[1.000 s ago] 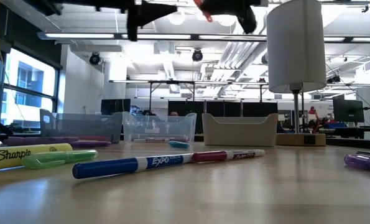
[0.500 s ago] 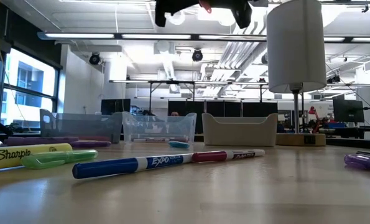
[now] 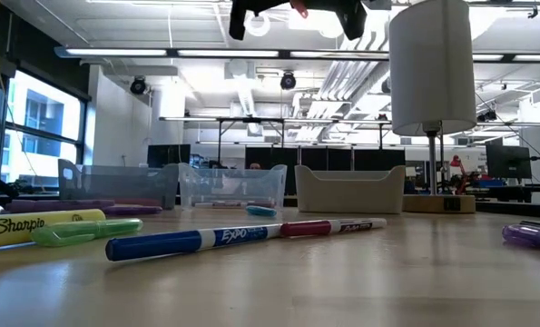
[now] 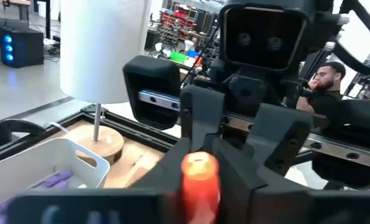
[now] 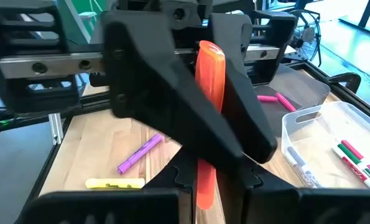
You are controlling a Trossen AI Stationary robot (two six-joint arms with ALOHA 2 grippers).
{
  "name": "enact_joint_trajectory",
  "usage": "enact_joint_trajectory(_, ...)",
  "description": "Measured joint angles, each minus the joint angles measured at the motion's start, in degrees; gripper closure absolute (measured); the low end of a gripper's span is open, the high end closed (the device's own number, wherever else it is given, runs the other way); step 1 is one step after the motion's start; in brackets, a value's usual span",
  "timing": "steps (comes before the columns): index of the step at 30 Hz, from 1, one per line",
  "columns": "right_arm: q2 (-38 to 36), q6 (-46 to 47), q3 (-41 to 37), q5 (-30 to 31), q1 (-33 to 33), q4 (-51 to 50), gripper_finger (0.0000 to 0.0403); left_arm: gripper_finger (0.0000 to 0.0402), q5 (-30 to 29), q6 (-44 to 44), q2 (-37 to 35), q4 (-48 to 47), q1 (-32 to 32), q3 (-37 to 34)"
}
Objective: Pick & Place Markers
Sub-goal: Put the orange pen into the black bin
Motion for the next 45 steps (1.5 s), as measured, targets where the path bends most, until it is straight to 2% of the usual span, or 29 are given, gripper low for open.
enact_joint_trajectory(2,0.00,-0.15,0.00,-0.47,0.02,0.07,0.0374,0.0374,0.24,0.02,-0.02,0.04,0.00,0.00)
enact_joint_trajectory(10,0.00,-0.20,0.00,0.00,-0.02,0.26,0.0365,0.0361,-0.29,0.02,-0.04,-0.08,0.00,0.02)
enact_joint_trajectory(16,0.00,-0.64,0.00,-0.03,-0.02,0.29,0.0366,0.0374,-0.41,1.27,-0.04,-0.08,0.00,0.02)
enact_joint_trajectory(24,0.00,-0.28,0.00,1.14,-0.04,0.37,0.0307,0.0374,-0.84,1.53,0.00,-0.18,0.04,0.02)
enact_joint_trajectory(28,0.00,0.37,0.00,1.35,-0.06,0.34,0.0274,0.0374,-3.30,1.51,-0.21,-1.47,0.00,0.00)
enact_joint_trajectory(31,0.00,0.77,0.02,2.99,-0.08,0.32,0.0255,0.0374,-3.42,-0.06,-3.62,-9.17,0.47,-0.11)
enact_joint_trajectory(33,-0.08,1.07,0.07,3.74,-0.08,0.35,0.0246,0.0374,-0.64,-1.06,-6.68,-16.68,1.91,-0.11)
enact_joint_trajectory(37,-0.09,1.71,0.13,4.31,-0.08,0.23,0.0236,0.0374,0.88,-3.84,-15.11,-36.90,6.44,-0.18)
enact_joint_trajectory(41,-0.09,3.65,0.13,5.85,-0.08,0.08,0.0237,0.0374,3.76,-4.03,-22.58,-57.82,14.25,-0.15)
enact_joint_trajectory(45,-0.09,4.74,0.13,8.50,-0.08,-0.10,0.0241,0.0374,8.22,-1.01,-25.17,-74.09,25.21,-0.17)
